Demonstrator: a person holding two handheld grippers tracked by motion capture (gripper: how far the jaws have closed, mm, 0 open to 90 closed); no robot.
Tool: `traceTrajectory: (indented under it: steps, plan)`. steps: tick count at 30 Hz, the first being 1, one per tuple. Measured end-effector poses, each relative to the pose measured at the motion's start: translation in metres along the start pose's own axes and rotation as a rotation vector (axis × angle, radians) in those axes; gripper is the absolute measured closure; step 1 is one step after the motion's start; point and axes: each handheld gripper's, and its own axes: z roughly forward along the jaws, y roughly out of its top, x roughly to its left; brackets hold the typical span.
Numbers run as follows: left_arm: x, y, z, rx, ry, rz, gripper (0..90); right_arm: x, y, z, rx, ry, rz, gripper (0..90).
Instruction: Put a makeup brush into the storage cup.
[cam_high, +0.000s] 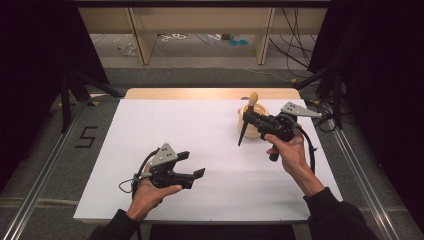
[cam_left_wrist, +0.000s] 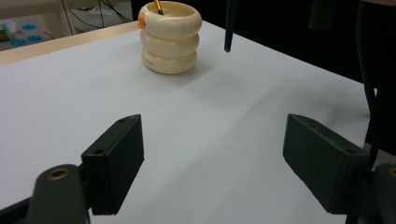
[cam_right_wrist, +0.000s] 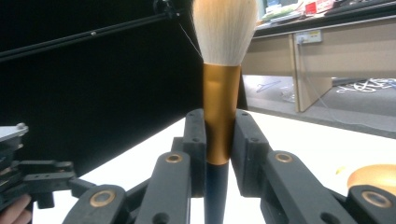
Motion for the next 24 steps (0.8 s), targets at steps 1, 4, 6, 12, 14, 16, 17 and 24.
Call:
traceTrajectory:
  steps: [1, 4, 6, 12, 14, 16, 17, 24]
  plan:
    - [-0.004, -0.001, -0.001, 0.002, 0.016, -0.036, 20.4, -0.001, 0.001, -0.001, 0.001, -0.002, 0.01, 77.5]
    - [-0.008, -0.004, -0.001, -0.008, 0.013, -0.06, 20.3, -0.005, 0.003, -0.003, 0.008, -0.021, -0.005, 77.5]
    - [-0.008, -0.005, -0.001, -0.005, 0.011, -0.041, 20.1, -0.007, 0.004, -0.004, 0.011, -0.033, -0.013, 77.5]
    - [-0.012, -0.008, 0.0, 0.005, 0.008, -0.047, 19.6, -0.017, 0.007, -0.004, -0.011, -0.058, -0.007, 77.5]
    - [-0.013, -0.008, 0.0, 0.002, 0.012, -0.058, 19.6, -0.02, 0.007, -0.004, -0.015, -0.069, -0.007, 77.5]
    - [-0.012, -0.008, -0.001, 0.005, 0.015, -0.049, 19.6, -0.023, 0.008, -0.006, 0.006, -0.076, -0.002, 77.5]
    - [-0.011, -0.009, -0.001, 0.009, 0.014, -0.035, 19.6, -0.024, 0.008, -0.005, 0.004, -0.083, -0.009, 77.5]
    - [-0.012, -0.009, 0.0, 0.01, 0.017, -0.041, 19.6, -0.032, 0.017, -0.005, -0.008, -0.1, -0.006, 77.4]
